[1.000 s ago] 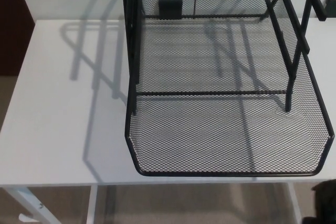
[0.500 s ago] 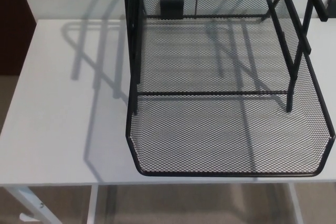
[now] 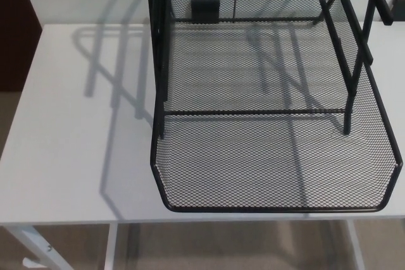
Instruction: The robot walks towards a file tray kept in the middle of a desk and uses its right hand to grab a tray and pulls it out towards itself
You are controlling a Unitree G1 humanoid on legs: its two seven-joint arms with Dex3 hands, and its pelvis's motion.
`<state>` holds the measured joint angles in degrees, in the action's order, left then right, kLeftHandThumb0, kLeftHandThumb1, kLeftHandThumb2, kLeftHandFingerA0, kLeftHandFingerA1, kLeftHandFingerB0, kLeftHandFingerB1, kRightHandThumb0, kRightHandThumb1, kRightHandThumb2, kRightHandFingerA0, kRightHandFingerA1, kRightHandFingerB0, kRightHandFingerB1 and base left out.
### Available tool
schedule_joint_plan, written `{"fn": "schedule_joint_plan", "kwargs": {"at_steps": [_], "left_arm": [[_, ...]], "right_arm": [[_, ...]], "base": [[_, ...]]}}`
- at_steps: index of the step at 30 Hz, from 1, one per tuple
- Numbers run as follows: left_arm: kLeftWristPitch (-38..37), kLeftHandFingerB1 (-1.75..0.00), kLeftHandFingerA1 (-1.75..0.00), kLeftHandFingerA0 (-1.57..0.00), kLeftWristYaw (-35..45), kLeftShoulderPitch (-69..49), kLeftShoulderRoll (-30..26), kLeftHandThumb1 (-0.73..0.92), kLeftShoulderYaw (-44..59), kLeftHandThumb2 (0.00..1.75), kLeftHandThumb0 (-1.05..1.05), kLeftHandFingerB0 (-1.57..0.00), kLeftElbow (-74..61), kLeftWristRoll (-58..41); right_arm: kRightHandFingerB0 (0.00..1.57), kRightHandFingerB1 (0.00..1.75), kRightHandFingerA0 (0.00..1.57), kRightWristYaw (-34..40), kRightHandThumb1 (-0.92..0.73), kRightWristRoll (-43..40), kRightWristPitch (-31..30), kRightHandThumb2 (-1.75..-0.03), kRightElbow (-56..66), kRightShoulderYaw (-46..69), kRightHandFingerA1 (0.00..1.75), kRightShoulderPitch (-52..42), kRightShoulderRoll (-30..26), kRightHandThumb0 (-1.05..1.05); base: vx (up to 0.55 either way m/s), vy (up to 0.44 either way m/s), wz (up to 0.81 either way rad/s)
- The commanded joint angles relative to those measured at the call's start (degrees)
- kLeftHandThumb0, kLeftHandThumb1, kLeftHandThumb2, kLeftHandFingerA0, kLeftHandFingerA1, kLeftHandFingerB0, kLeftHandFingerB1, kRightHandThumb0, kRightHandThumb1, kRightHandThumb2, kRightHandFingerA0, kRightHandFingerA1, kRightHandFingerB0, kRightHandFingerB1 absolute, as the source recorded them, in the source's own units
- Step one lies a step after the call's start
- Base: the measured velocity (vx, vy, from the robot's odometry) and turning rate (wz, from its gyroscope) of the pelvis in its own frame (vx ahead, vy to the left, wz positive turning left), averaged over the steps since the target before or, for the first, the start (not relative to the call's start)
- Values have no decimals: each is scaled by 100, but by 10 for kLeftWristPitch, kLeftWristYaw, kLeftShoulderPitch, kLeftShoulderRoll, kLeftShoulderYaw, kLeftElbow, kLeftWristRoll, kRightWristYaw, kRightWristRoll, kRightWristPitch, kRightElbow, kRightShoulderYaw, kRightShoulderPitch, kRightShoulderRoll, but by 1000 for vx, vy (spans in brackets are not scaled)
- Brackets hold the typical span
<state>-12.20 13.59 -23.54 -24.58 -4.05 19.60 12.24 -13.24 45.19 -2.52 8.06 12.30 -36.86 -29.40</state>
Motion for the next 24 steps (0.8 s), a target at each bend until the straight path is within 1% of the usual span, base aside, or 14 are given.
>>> {"fn": "schedule_joint_plan", "kwargs": {"at_steps": [1,3,4,10,11,12,13,14,16,17,18,22,23,24], "left_arm": [[-15,-35,-39,-63,-1,3,-18,75,-2,64,-77,-44,9,12],[-10,-48,-53,-56,0,9,-18,60,0,96,-78,-39,7,10],[-13,-47,-53,-56,1,12,-15,60,2,95,-78,-39,15,5],[-22,-34,-39,-62,2,13,-15,74,2,64,-77,-44,24,2],[-18,-46,-53,-55,5,14,-16,60,5,96,-79,-35,25,-2],[-16,-34,-38,-61,5,13,-15,73,4,63,-78,-44,25,-2],[-13,-46,-53,-54,5,15,-13,60,3,97,-80,-35,24,-1],[-15,-34,-38,-61,3,22,-13,74,3,64,-79,-44,32,-1],[-12,-46,-52,-52,4,20,-8,60,6,96,-78,-35,38,-7],[-12,-34,-38,-61,2,21,-7,73,7,63,-77,-44,42,-8],[-15,-46,-52,-52,0,23,-6,60,7,96,-78,-36,50,-8],[-4,-34,-38,-60,17,14,7,72,17,63,-77,-43,54,-37],[5,-46,-48,-44,27,17,5,59,21,94,-80,-37,58,-44],[-2,-34,-35,-49,26,19,3,73,22,63,-79,-42,68,-43]], "right_arm": [[0,45,3,-164,-35,-51,-54,-86,-338,-105,49,132,8,-20],[13,27,8,-116,-56,-76,-57,-59,-349,-79,28,157,26,-39],[0,45,4,-108,-48,-81,-60,-95,-348,-76,50,168,27,-25],[4,30,6,-119,-51,-125,-117,-74,-332,-46,37,218,50,-52],[8,24,6,-131,-64,-134,-147,-62,-287,-39,30,213,62,-51],[1,26,4,-135,-54,-139,-152,-79,-277,-37,34,213,65,-57],[3,22,2,-139,-66,-150,-163,-63,-267,-30,28,217,72,-55],[2,26,1,-138,-70,-143,-189,-62,-238,-35,31,224,85,-60],[4,21,1,-128,-69,-137,-227,-67,-201,-36,22,224,116,-56],[3,21,1,-119,-69,-135,-238,-67,-186,-38,22,223,134,-56],[3,24,0,-105,-58,-133,-239,-88,-175,-43,29,220,155,-69],[0,22,0,-84,-61,-161,-230,-90,-173,-31,27,208,203,-70],[0,17,0,-77,-68,-199,-203,-81,-199,-13,18,207,225,-57],[0,19,0,-75,-76,-198,-189,-64,-214,-16,19,204,225,-52]], "base": [[0,0,0],[0,0,0],[0,0,0],[0,0,0],[0,0,0],[0,0,0],[0,0,0],[0,0,0],[0,0,0],[0,0,0],[0,0,0],[0,0,0],[0,0,0],[0,0,0]]}}
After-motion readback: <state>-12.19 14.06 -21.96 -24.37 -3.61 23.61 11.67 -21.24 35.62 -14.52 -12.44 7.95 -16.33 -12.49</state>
